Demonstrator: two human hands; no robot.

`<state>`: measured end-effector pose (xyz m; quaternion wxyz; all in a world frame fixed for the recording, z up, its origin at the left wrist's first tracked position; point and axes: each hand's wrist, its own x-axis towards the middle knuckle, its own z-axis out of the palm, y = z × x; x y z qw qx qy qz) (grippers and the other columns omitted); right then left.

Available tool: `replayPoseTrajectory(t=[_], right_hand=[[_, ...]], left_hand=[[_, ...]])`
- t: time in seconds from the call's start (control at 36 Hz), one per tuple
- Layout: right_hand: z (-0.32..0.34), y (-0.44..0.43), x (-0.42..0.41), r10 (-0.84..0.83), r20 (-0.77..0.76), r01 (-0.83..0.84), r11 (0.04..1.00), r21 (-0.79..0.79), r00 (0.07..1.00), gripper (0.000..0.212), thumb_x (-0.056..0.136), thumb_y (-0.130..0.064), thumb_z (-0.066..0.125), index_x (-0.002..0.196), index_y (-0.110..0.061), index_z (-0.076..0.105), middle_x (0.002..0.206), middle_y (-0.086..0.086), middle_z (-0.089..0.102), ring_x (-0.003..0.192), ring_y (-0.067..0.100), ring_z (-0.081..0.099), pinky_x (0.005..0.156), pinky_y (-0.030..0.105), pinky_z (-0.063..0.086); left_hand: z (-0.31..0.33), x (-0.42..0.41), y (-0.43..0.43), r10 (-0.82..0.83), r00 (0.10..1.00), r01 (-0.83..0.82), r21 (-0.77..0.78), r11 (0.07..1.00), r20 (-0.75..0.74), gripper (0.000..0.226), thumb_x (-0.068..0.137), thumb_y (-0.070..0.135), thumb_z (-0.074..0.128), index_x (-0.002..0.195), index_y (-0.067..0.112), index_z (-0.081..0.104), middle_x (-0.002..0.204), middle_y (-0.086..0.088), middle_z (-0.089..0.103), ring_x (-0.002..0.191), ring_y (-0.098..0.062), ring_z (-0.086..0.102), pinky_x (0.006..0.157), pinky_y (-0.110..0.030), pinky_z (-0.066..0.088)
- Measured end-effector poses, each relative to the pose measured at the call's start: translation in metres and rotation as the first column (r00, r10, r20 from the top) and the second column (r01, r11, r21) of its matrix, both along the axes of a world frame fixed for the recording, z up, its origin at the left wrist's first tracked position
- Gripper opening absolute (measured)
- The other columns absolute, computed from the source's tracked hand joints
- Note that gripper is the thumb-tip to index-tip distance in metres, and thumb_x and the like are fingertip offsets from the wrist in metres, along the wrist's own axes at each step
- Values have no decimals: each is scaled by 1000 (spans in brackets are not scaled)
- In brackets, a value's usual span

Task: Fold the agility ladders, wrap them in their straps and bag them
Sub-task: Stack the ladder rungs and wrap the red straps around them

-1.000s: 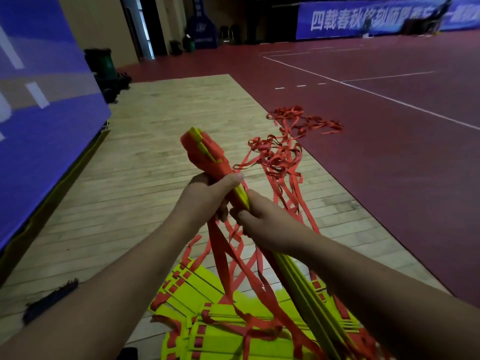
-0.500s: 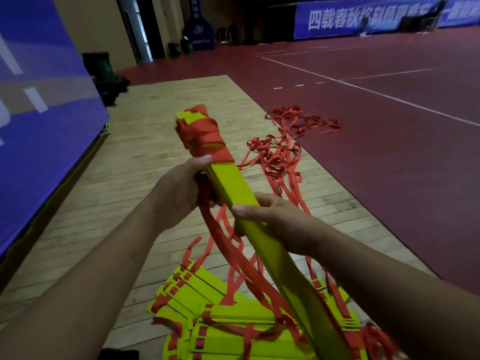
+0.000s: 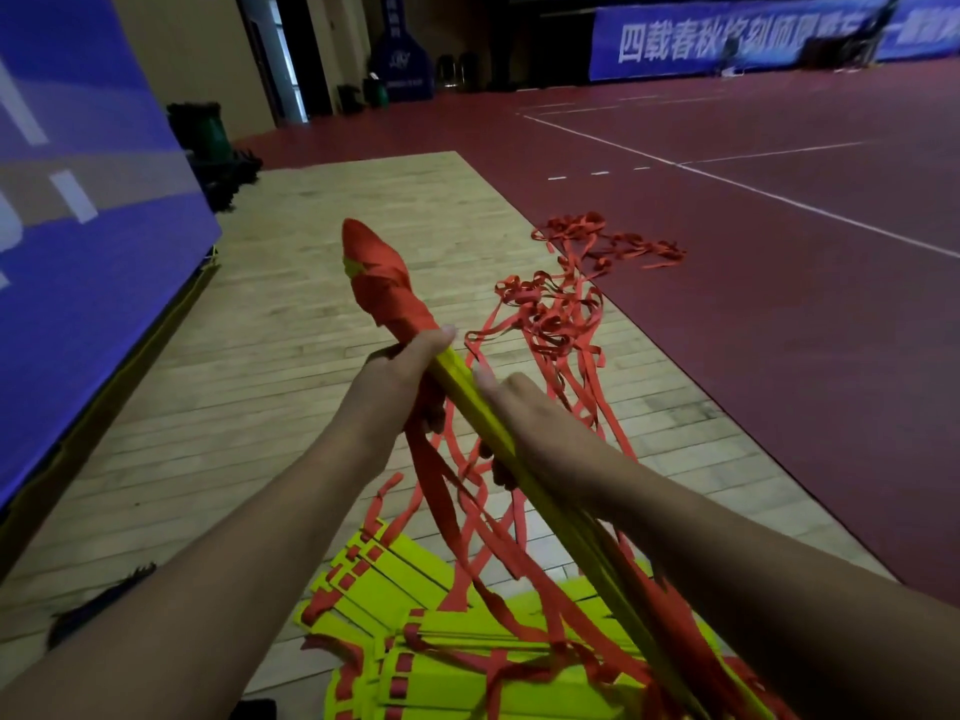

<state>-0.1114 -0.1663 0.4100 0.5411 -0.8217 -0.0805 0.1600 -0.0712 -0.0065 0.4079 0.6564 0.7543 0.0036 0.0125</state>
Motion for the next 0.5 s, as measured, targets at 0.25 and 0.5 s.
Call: replayPoseTrajectory(t=[0.25,0.5], right_hand=[[-3,-22,12,125,-227,-67,967,246,966,49,102,-48,48,107,-2,67,86,11,71,77,21,67,75,32,55],[-22,-31,7,335,-234,-179,842,509,913,38,103,-24,55,136,-7,49,101,21,69,98,44,66,92,54,55]], left_hand=[[7,1,16,-214,976,215,-180,960,24,41,83,43,60,91,4,70,75,-15,63,58,-24,60,54,-30,45],[11,-1,19,-365,931,364,-57,930,-5,41,87,40,56,93,0,65,76,-18,65,53,-30,59,49,-29,47]])
